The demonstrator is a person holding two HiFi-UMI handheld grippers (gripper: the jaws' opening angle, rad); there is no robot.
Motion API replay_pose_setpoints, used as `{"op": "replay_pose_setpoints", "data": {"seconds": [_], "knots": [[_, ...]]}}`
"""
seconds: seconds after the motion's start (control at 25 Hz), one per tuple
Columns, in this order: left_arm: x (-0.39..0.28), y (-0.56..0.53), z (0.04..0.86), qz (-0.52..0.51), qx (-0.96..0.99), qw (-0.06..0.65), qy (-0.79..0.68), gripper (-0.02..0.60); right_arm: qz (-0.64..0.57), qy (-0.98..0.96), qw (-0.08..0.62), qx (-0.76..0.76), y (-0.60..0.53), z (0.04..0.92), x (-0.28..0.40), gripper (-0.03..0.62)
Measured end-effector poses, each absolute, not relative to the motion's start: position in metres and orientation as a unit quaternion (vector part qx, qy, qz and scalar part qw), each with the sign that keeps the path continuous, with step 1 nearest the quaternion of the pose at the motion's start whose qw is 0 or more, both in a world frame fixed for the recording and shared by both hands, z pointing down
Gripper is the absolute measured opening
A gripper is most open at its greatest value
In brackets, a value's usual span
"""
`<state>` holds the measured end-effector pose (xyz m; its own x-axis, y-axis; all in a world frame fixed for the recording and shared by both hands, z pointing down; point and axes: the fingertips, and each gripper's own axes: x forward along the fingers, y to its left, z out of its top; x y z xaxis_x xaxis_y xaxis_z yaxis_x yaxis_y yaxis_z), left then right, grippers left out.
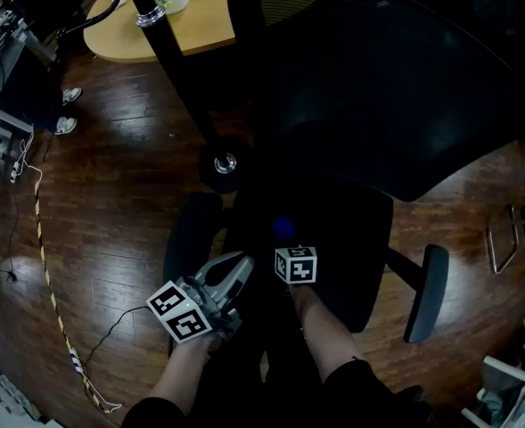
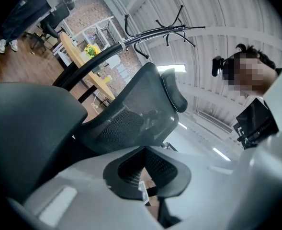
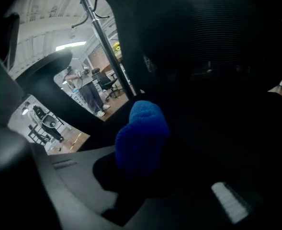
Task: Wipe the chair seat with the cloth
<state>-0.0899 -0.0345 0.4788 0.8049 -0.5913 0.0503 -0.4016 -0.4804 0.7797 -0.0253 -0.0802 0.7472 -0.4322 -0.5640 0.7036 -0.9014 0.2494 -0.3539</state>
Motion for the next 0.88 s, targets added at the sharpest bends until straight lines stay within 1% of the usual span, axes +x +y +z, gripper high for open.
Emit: {"op": "replay_pose_setpoints", "data": {"seconds": [0.2,0.32,0.4,0.48,0.56,0.72,0.8,0.88], "knots": [[-0.088,-0.03,0.484,-0.107,0.855,0.425,-0.277,-0.009,0.373,-0.693,0.244,0.566,-0.054,0.757,0.099,0.035],[-0.083,-0.028,0.489,-0.1,0.855,0.433,-0.267,-0.009,0.359,-0.66,0.277,0.599,-0.031,0.753,0.172,0.035],[-0.079,-0.027,0.493,-0.091,0.856,0.436,-0.264,-0.009,0.349,-0.642,0.295,0.616,-0.015,0.748,0.212,0.035],[-0.074,-0.028,0.493,-0.09,0.855,0.44,-0.258,-0.009,0.345,-0.629,0.299,0.629,-0.004,0.741,0.24,0.035],[-0.069,-0.028,0.49,-0.09,0.858,0.439,-0.251,-0.009,0.349,-0.621,0.289,0.639,0.003,0.739,0.256,0.035],[-0.062,-0.028,0.482,-0.092,0.863,0.432,-0.246,-0.009,0.343,-0.614,0.287,0.651,0.003,0.735,0.261,0.035],[-0.062,-0.028,0.478,-0.096,0.863,0.43,-0.247,-0.009,0.334,-0.62,0.275,0.655,-0.003,0.73,0.252,0.035],[-0.065,-0.027,0.474,-0.1,0.862,0.429,-0.25,-0.009,0.324,-0.64,0.266,0.644,-0.012,0.724,0.228,0.035]]}}
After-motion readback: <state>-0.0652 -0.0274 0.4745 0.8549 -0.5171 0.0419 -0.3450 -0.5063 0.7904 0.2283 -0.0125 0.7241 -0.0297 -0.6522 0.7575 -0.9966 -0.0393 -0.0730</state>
